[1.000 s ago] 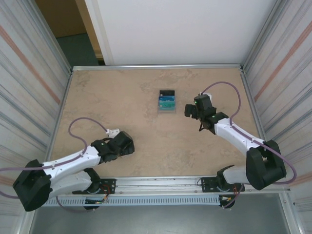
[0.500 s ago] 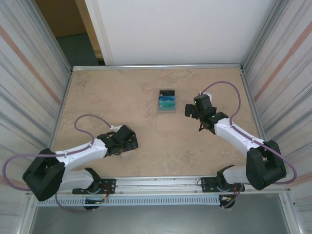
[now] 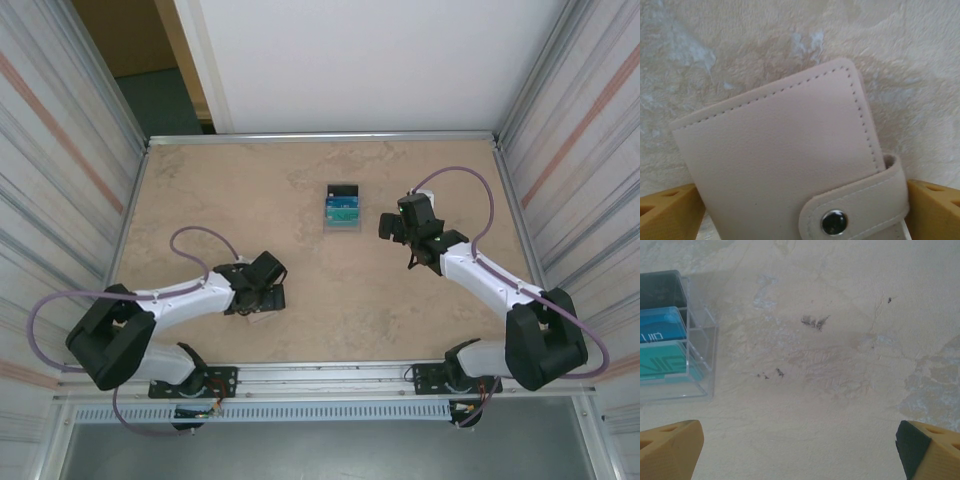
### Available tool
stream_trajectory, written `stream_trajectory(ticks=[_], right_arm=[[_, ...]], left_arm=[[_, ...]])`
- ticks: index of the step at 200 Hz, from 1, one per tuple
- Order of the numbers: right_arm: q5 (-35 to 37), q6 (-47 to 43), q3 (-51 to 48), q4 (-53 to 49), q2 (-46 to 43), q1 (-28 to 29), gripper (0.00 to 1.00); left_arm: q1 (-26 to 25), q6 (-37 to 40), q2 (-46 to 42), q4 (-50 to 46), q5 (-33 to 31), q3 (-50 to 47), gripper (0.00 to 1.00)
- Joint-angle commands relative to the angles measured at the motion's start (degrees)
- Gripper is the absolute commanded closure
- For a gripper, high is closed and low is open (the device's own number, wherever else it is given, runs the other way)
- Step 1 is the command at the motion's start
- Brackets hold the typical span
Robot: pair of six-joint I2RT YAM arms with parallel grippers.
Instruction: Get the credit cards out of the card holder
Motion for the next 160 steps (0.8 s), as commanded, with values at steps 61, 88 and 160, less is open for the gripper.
stream_trajectory(ticks=[61, 88, 160], right_arm=[[1.3, 2.8, 0.6, -2.1, -2.5, 0.5, 0.01], [0.5, 5.5, 2.0, -4.8, -2.0, -0.2, 0.01], [-16.8, 10.9, 3.2, -6.2, -4.2, -1.6, 0.01]], left_arm=[[-0.9, 1.5, -0.5, 1.3, 4.3, -1.5, 0.14], [-1.1, 1.7, -2.1, 2.1, 3.4, -1.8, 0.18], [-2.4, 12.7, -10.0, 11.3, 0.0, -2.7, 0.19]])
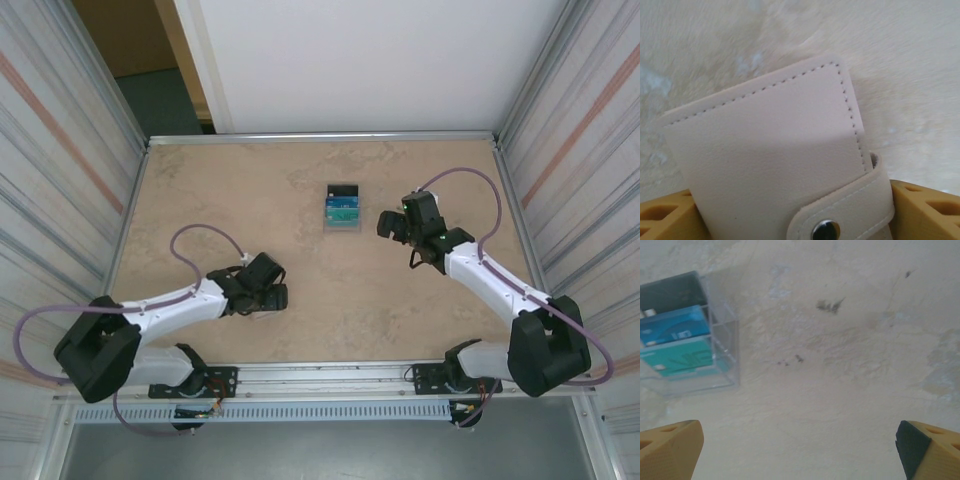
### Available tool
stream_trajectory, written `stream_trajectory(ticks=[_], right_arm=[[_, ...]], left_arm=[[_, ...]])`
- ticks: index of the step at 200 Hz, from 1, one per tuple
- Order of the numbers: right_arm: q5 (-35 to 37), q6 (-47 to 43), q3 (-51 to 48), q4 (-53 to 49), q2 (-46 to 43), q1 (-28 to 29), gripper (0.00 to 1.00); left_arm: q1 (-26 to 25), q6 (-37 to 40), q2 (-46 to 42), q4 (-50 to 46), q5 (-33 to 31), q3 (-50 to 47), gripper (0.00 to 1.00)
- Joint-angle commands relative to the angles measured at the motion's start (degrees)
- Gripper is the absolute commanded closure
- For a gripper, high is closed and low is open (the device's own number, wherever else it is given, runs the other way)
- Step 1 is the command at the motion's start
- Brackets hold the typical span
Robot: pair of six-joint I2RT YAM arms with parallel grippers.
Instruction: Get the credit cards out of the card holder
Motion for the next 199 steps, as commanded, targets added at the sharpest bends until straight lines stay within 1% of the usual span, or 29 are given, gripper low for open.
stream_trajectory(ticks=[1, 28, 50, 61, 86, 99, 127, 162, 199], right_arm=[[-9.7, 3.8, 1.5, -1.1, -2.1, -0.5, 0.01], [-20.7, 6.1, 0.4, 0.9, -2.4, -0.9, 0.01], [-31.1, 8.6, -0.4, 4.3, -1.3, -0.9, 0.0], [-38.2, 10.6, -1.4, 8.2, -0.1, -0.7, 0.04], [-50.1, 16.1, -2.3, 17.8, 3.6, 0.8, 0.17], [-52.0, 16.8, -1.7, 19.9, 4.8, 2.8, 0.22], [-51.2, 13.6, 1.4, 18.6, 6.3, 7.7, 0.25], [-51.3, 12.3, 3.0, 21.6, 6.8, 11.0, 0.26], [-50.2, 9.9, 5.3, 20.5, 7.8, 13.2, 0.25]], left_arm=[[-1.0, 7.1, -4.0, 5.3, -1.6, -0.6, 0.19], [-1.0, 13.4, -7.5, 12.2, -1.5, -3.2, 0.2], [-1.0, 17.3, -10.3, 17.6, -0.3, -5.3, 0.2], [-1.1, 19.2, -11.6, 20.2, 0.5, -6.1, 0.2], [-1.1, 23.9, -14.7, 25.8, 3.0, -7.6, 0.2], [-1.1, 26.1, -16.2, 28.6, 4.2, -8.2, 0.2], [-1.1, 29.1, -17.9, 31.6, 5.2, -7.8, 0.2], [-1.1, 30.0, -17.7, 32.5, 6.4, -6.3, 0.2], [-1.1, 29.9, -17.3, 33.7, 7.9, -5.2, 0.2]])
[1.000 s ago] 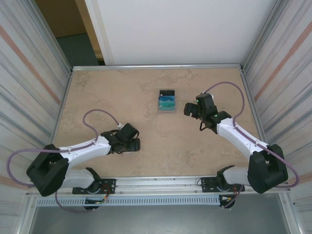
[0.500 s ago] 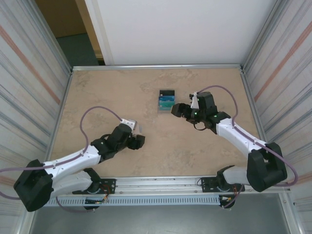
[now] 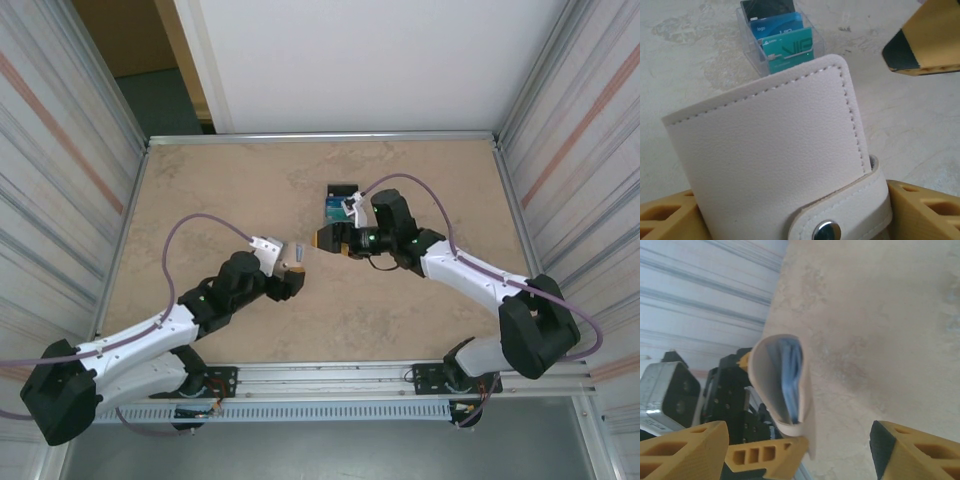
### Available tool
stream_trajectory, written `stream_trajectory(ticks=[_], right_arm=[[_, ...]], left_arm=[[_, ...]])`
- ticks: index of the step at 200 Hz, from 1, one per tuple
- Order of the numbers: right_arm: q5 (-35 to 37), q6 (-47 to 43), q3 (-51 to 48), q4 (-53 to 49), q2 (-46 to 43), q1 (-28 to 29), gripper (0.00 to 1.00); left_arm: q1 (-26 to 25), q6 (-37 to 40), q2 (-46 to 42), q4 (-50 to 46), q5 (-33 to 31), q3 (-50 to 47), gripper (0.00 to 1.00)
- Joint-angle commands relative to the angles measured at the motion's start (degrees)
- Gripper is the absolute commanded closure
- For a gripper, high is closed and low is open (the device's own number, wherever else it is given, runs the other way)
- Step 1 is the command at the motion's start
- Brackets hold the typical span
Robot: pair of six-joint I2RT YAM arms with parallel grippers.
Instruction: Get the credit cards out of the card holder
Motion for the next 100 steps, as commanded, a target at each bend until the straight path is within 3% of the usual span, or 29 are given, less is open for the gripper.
stream_trajectory(ticks=[1, 54, 73, 100], right_arm=[[-0.6, -2.6, 2.6, 0.9, 1.3, 1.0, 0.25], [-0.3, -2.5, 4.9, 1.7, 4.4, 3.2, 0.26], [7.1, -2.9, 5.0, -2.6, 3.6, 3.0, 0.3], [13.7, 0.0, 0.7, -5.1, -0.6, -1.9, 0.26]], left_arm=[[-0.3, 1.6, -0.3, 3.5, 1.8, 2.9, 0.2], [-0.3, 1.3, 0.2, 5.1, 3.4, 3.8, 0.2], [-0.3, 1.0, 0.7, 4.0, 1.6, 4.3, 0.2], [0.5, -0.4, 1.5, -3.7, 0.0, 6.4, 0.17]])
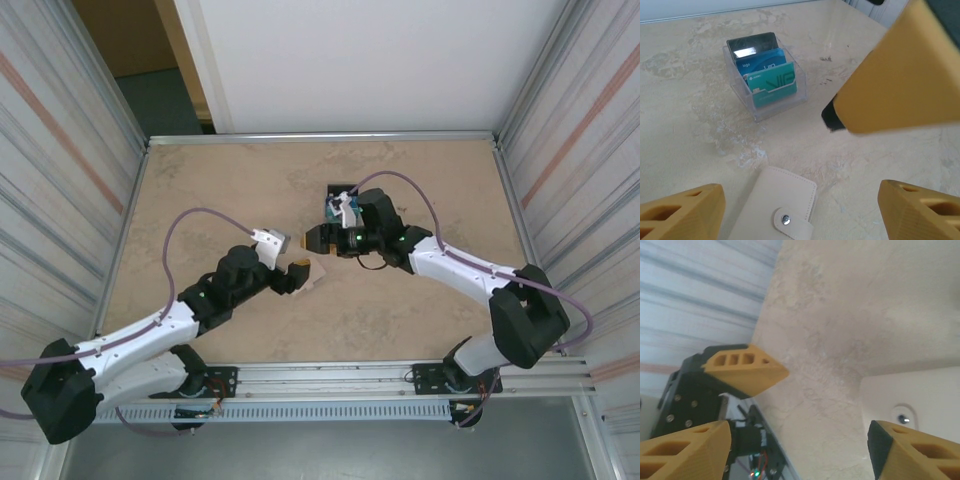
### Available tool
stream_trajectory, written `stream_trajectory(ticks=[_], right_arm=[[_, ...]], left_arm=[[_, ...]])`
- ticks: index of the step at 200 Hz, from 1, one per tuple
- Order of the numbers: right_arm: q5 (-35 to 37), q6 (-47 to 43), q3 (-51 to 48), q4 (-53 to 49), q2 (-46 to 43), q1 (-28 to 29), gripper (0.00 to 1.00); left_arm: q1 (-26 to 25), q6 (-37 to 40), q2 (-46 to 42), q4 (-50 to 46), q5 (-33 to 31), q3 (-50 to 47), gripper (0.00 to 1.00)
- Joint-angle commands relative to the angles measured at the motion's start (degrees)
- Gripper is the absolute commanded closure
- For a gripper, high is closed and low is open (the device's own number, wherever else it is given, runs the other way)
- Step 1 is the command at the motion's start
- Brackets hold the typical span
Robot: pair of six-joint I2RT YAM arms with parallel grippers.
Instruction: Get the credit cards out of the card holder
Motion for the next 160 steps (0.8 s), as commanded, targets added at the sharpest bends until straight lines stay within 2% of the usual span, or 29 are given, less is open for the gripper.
stream_trajectory(ticks=[1, 20, 41, 67, 104, 129, 160], right_arm=[[7.7, 1.4, -2.7, -2.9, -4.2, -4.3, 0.26], [9.3, 2.5, -5.7, -2.5, -7.4, -6.8, 0.23], [12.3, 0.3, -4.7, -6.9, -8.8, -6.9, 0.21], [13.6, -0.2, -4.4, -8.3, -9.5, -7.0, 0.19], [15.9, 0.4, -5.0, -9.0, -10.3, -6.9, 0.15], [17.4, 0.4, -6.0, -9.5, -11.9, -7.0, 0.09], [19.4, 0.3, -7.2, -10.2, -14.1, -7.0, 0.03]], left_arm=[[0.6, -1.0, 1.0, -6.6, -1.7, 3.8, 0.16], [4.1, 1.5, 3.5, -13.9, 6.2, 6.0, 0.02], [8.5, 6.3, 8.5, -22.3, 14.2, 9.9, 0.01], [9.1, 13.9, 15.4, -30.5, 15.6, 16.1, 0.01], [9.1, 20.9, 27.2, -38.6, 14.1, 24.0, 0.01], [9.1, 23.5, 33.6, -42.6, 11.7, 28.6, 0.01], [9.0, 25.0, 39.0, -45.0, 11.9, 32.0, 0.01]])
